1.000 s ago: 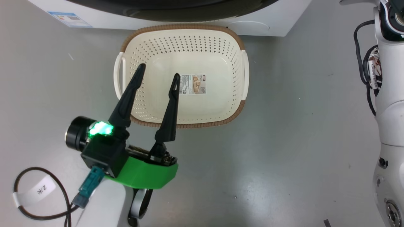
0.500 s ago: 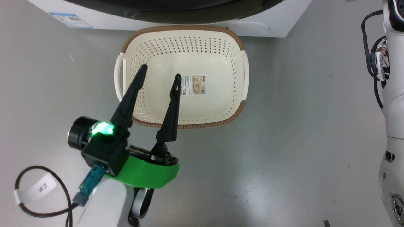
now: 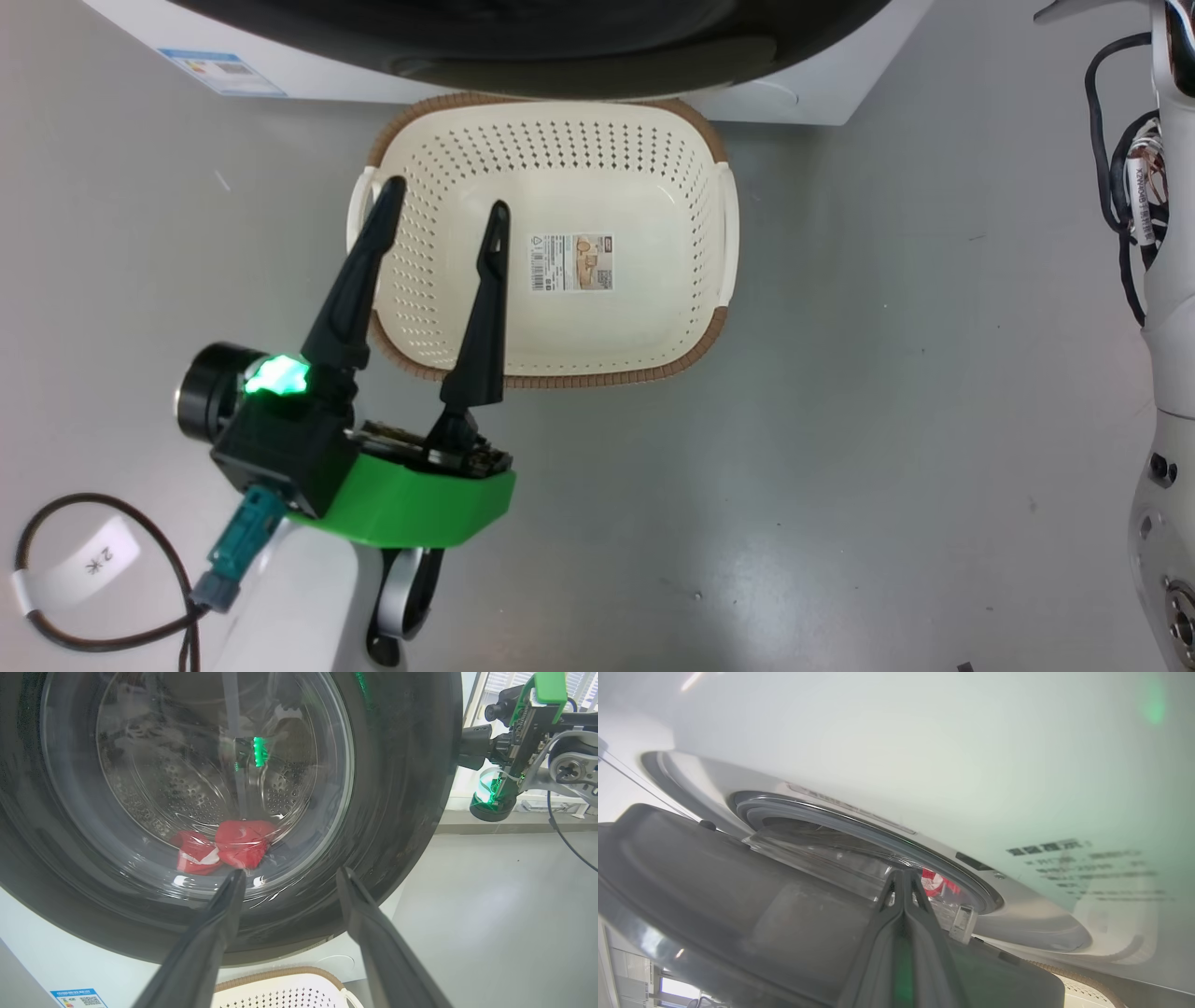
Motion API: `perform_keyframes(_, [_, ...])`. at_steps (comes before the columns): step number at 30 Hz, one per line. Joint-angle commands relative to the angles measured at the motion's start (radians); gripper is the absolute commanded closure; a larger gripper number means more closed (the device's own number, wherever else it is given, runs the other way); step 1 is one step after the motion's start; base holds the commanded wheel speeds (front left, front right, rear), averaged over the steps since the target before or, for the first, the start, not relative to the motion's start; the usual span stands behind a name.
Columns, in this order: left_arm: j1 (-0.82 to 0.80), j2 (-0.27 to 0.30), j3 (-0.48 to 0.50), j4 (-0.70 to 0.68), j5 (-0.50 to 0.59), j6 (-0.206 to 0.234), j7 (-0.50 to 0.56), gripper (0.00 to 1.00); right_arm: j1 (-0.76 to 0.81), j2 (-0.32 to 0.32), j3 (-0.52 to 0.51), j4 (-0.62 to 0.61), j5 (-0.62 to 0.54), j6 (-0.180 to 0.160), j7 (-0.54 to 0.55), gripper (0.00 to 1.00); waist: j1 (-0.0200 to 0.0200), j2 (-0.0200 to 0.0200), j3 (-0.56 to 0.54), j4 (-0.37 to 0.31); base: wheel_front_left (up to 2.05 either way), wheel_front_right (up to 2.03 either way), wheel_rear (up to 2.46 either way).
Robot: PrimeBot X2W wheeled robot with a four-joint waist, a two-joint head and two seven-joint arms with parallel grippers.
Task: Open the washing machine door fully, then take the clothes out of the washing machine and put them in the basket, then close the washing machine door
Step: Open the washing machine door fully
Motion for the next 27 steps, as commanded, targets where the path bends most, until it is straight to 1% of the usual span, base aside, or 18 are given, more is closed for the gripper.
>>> perform_keyframes(1, [0.001, 0.012, 0.040, -0.033, -0.003, 0.010, -0.005, 0.00, 0.012, 0.051, 0.034, -0.047, 0.015, 0.008, 0.025, 1.00, 0.0000, 0.0000, -0.008, 0.001, 0.00, 0.00, 0.00])
perform_keyframes(11, [0.026, 0.012, 0.081, -0.035, 0.002, 0.013, -0.005, 0.00, 0.085, 0.051, 0.026, -0.104, 0.027, 0.008, 0.076, 1.00, 0.0000, 0.0000, -0.052, -0.001, 0.00, 0.00, 0.00])
perform_keyframes(22, [0.044, 0.012, 0.119, -0.025, 0.015, -0.003, -0.005, 0.00, 0.198, 0.051, 0.037, -0.184, 0.043, 0.008, 0.129, 1.00, 0.0000, 0.0000, -0.109, -0.015, 0.00, 0.00, 0.00])
perform_keyframes(27, [0.057, 0.012, 0.124, -0.021, 0.022, -0.002, -0.005, 0.00, 0.261, 0.051, 0.047, -0.225, 0.049, 0.008, 0.144, 1.00, 0.0000, 0.0000, -0.145, -0.019, 0.00, 0.00, 0.00])
